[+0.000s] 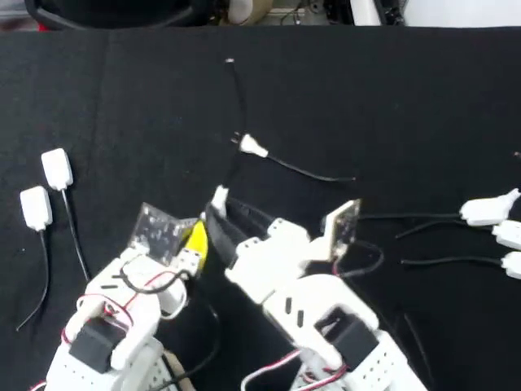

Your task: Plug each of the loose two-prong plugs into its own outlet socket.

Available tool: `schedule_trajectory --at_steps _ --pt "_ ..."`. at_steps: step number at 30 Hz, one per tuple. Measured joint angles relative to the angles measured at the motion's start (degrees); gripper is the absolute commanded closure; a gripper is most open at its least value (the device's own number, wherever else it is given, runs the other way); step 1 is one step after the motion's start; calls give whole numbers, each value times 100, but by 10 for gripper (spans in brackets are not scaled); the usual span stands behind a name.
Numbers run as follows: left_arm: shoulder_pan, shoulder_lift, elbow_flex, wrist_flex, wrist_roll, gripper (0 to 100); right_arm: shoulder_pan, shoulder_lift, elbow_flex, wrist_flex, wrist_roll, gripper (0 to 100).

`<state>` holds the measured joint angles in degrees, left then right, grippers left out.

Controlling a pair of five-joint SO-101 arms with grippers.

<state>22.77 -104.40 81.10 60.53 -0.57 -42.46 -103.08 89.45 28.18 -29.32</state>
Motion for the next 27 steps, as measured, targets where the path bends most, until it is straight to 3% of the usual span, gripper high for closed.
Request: schedule_trajectory --at_steps 10,16,23,27 --pt "-35 0 35 -97 0 971 -448 -9 0 273 176 986" --pt "-527 9 44 -484 9 971 -440 -35 -114 475 185 986" --pt "-1275 0 35 -844 809 971 -554 -35 -185 835 369 986" --pt "-1327 0 35 -862 897 971 -624 -35 -185 835 387 986"
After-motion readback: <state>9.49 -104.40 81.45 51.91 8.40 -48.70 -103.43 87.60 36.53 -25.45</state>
